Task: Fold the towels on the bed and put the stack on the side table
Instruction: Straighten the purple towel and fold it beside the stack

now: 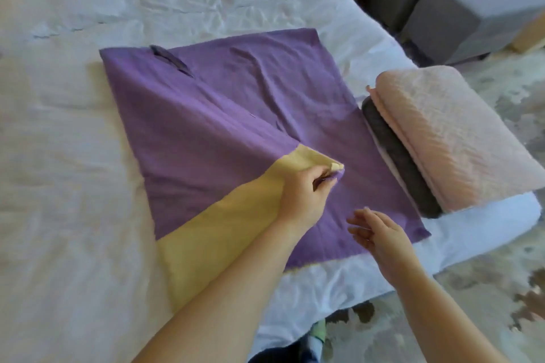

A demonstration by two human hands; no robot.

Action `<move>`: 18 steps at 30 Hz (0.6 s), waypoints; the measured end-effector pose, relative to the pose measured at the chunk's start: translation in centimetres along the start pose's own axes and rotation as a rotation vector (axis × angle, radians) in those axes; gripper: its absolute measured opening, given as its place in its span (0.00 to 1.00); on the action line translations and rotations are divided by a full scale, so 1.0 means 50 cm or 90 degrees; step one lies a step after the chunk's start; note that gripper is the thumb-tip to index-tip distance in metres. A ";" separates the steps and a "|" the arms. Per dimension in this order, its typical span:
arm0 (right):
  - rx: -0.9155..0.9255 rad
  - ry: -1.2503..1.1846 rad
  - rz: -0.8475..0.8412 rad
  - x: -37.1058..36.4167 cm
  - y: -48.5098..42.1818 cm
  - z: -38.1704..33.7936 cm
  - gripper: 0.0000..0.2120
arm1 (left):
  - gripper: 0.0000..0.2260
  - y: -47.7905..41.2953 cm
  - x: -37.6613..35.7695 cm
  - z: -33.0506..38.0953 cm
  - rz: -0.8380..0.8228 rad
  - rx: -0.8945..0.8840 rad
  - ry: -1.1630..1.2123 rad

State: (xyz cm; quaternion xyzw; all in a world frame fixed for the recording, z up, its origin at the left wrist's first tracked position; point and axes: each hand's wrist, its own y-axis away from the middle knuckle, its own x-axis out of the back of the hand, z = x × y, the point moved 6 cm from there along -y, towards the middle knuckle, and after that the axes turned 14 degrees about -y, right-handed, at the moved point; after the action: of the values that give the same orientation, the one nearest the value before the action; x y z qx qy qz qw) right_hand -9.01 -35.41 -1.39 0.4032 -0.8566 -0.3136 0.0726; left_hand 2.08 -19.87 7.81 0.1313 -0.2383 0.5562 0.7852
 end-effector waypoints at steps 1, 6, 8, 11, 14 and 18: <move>-0.013 -0.028 0.011 0.044 -0.027 -0.016 0.12 | 0.06 -0.013 -0.079 0.018 -0.052 0.019 0.018; -0.098 -0.144 0.034 0.200 -0.136 -0.071 0.19 | 0.11 -0.018 -0.396 0.049 -0.318 0.071 -0.027; -0.119 -0.089 0.047 0.229 -0.164 -0.071 0.19 | 0.11 -0.007 -0.447 0.030 -0.398 0.082 -0.072; -0.090 0.125 0.068 0.249 -0.188 -0.061 0.16 | 0.11 0.003 -0.449 -0.009 -0.408 0.095 -0.130; -0.004 0.252 0.065 0.244 -0.187 -0.069 0.07 | 0.09 -0.007 -0.404 -0.048 -0.330 0.099 -0.203; 0.030 0.288 0.073 0.269 -0.175 -0.071 0.10 | 0.08 -0.019 -0.324 -0.095 -0.225 0.088 -0.326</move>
State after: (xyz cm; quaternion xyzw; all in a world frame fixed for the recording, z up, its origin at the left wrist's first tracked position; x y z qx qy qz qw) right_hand -10.95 -51.21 -5.52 0.4153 -0.8473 -0.1905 0.2707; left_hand -0.28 -31.10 -4.63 0.3594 -0.3630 0.3752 0.7735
